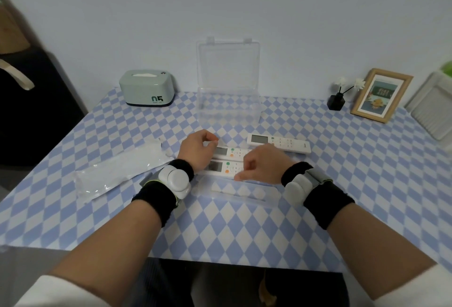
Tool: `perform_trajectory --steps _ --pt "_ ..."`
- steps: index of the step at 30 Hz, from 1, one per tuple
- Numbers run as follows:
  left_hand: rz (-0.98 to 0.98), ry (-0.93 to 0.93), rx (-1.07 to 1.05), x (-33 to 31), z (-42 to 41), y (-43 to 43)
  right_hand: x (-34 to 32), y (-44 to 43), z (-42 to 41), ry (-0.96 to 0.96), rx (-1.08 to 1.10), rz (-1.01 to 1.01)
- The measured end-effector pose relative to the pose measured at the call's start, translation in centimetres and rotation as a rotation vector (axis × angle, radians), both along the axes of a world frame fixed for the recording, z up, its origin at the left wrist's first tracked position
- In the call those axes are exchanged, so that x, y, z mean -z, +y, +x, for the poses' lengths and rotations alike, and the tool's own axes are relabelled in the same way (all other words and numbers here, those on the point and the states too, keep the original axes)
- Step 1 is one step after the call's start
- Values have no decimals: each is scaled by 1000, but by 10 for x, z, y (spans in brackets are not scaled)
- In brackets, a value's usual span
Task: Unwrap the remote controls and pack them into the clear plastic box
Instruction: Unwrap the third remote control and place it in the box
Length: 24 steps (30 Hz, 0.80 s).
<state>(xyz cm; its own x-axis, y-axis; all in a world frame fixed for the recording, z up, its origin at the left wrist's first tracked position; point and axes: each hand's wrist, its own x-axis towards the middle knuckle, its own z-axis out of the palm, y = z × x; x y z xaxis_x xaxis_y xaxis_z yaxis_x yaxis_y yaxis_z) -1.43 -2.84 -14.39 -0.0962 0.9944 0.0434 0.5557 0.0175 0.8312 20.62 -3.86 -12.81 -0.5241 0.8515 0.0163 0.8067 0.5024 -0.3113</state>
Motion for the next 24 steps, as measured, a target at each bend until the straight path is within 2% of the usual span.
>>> perform_trajectory --steps 3,10,15,19,22,24 --pt "25 15 26 -5 5 -7 1 -12 -7 -191 -28 -7" --pt "56 21 43 -18 8 -26 7 -32 -15 -225 9 -47" --pt "83 45 39 -28 6 -37 -6 -44 -14 -18 66 -58" --pt "105 17 -60 -35 6 -37 -28 -45 -14 223 193 -54" --pt "15 -144 -105 -40 11 -35 -44 -43 -17 370 244 -66" --pt "-96 -329 -64 -44 15 -35 -48 -41 -19 448 270 -85"
